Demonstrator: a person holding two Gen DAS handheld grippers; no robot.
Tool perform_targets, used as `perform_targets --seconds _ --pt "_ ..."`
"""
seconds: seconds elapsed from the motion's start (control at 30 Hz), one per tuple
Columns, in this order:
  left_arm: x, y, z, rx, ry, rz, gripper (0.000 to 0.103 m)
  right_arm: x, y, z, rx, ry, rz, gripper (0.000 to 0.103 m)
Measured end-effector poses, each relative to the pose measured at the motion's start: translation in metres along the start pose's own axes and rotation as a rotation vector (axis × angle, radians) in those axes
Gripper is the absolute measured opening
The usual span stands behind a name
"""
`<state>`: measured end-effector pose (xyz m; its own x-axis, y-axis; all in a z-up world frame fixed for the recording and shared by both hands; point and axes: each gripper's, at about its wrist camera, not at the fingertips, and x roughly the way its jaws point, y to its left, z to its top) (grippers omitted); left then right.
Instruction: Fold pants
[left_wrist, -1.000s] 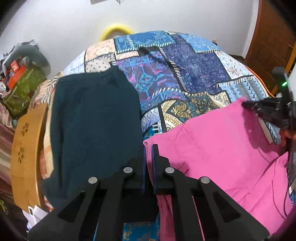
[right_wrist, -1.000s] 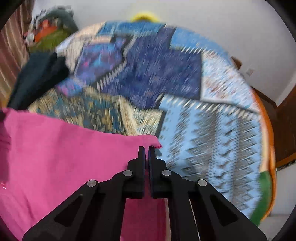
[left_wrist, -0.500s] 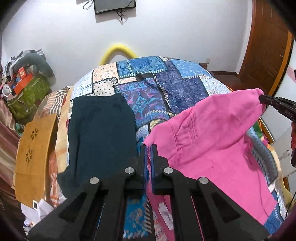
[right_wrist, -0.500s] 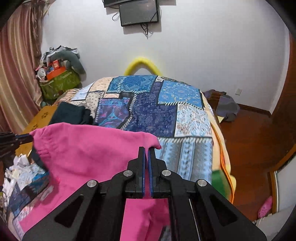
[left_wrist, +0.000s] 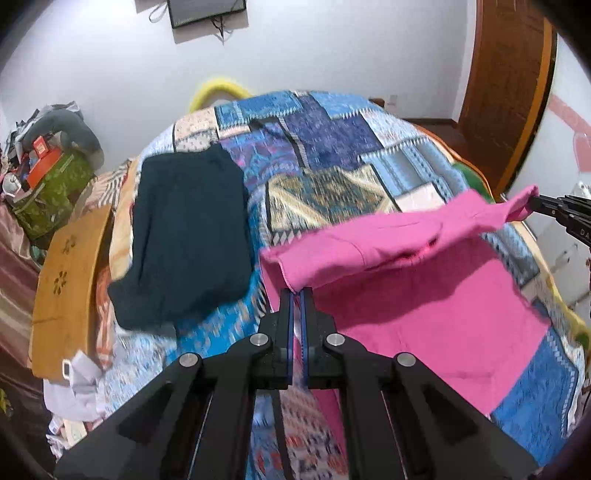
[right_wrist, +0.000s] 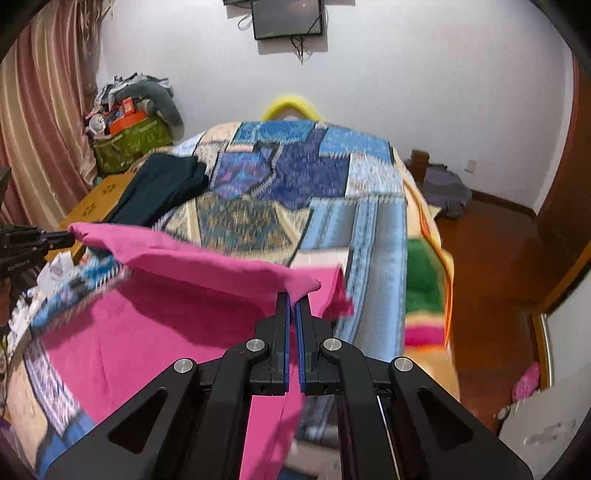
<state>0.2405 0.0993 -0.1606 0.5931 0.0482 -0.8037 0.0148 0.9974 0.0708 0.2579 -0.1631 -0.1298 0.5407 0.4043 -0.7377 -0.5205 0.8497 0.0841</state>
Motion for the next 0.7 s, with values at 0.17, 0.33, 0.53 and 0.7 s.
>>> perform_targets --seconds 0.17,0.33,0.53,0.7 --pt "0.01 -0.009 -0.03 0.002 0.063 -0.024 0.003 0.002 0.006 -0.038 -0.011 0.065 0.003 0.003" --pt "0.017 -0.02 -0.052 0.018 0.099 -0.04 0.003 0.011 0.009 -0.073 0.005 0.134 -0.001 0.003" --pt "0.013 -0.024 -0.07 0.042 0.119 -0.021 0.005 0.007 0.014 -0.098 0.002 0.182 -0.01 0.003" --pt "0.0 -0.02 -0.07 0.038 0.104 0.002 0.02 -0.014 0.023 -0.098 -0.034 0.159 -0.02 0.007"
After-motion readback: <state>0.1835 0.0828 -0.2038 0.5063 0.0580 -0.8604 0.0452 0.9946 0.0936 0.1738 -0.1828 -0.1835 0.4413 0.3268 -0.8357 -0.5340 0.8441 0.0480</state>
